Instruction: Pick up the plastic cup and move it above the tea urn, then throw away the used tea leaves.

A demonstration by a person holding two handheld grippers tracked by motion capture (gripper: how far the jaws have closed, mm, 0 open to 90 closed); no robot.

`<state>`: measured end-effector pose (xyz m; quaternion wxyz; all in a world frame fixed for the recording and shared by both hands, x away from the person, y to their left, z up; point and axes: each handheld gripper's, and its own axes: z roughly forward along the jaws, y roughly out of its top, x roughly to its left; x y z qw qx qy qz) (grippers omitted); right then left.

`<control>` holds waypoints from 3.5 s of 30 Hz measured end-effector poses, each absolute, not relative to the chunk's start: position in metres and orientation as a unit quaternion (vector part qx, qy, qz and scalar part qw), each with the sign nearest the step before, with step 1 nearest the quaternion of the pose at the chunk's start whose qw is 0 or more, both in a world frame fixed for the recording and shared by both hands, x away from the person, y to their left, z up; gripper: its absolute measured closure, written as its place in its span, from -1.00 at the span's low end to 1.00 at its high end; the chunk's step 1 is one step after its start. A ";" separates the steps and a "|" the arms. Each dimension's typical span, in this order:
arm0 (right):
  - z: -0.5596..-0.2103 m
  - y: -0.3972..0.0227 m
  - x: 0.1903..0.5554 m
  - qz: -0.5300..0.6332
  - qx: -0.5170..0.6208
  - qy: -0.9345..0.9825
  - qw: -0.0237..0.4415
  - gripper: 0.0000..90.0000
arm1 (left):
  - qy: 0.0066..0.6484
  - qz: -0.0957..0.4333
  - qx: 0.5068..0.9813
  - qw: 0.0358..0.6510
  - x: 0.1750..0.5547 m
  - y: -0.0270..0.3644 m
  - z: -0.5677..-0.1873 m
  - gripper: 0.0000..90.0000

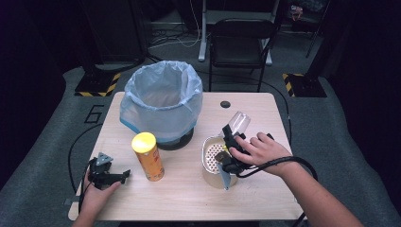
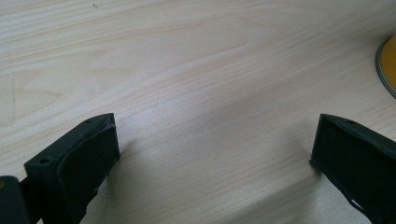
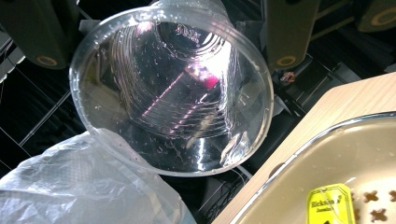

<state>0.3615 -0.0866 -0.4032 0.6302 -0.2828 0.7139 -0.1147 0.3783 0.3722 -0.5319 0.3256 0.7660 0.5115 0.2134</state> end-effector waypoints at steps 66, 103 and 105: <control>-0.324 -0.113 0.405 0.314 -0.066 0.857 0.402 -0.11 | 0.511 0.214 0.766 0.326 0.378 0.372 -0.532 -0.99; -0.305 -0.118 0.424 0.437 0.091 0.868 0.217 -0.12 | 0.515 0.217 0.762 0.327 0.378 0.372 -0.532 -0.98; -0.301 -0.118 0.425 0.438 0.096 0.867 0.218 -0.12 | 0.517 0.217 0.760 0.327 0.377 0.371 -0.532 -0.98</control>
